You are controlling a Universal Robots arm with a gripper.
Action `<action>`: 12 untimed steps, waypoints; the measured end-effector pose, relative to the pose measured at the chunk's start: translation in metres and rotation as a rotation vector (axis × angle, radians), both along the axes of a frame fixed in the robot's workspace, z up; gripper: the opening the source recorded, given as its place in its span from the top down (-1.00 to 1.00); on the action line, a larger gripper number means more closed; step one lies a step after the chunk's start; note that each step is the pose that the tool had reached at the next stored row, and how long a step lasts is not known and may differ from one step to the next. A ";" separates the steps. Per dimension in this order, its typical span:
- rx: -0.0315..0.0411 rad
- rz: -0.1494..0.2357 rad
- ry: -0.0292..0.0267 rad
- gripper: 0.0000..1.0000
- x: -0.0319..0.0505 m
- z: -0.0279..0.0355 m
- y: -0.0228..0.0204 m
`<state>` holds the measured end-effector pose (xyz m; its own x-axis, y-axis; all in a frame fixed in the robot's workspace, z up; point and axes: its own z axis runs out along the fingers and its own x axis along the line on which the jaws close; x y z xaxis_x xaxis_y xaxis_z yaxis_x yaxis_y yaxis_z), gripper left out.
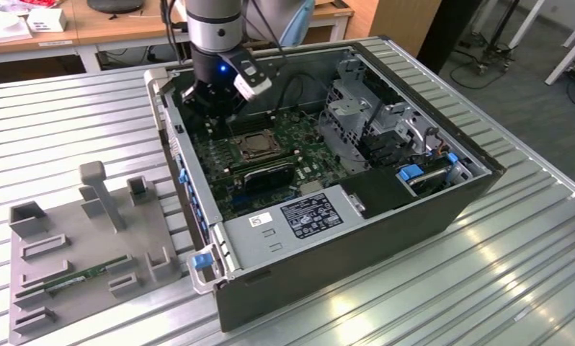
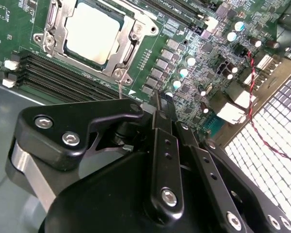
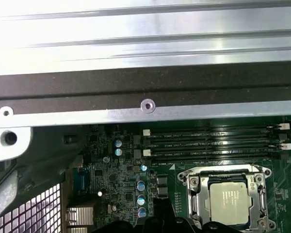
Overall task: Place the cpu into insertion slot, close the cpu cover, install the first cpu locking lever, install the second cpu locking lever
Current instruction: 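Install the first cpu locking lever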
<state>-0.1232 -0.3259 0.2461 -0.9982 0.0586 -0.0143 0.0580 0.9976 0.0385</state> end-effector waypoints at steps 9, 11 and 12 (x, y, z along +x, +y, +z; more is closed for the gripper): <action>0.0037 0.000 -0.0005 0.79 0.0000 0.0072 0.0000; 0.0038 0.000 -0.0005 0.79 0.0000 0.0072 0.0000; 0.0039 0.000 -0.0003 0.79 0.0000 0.0073 0.0002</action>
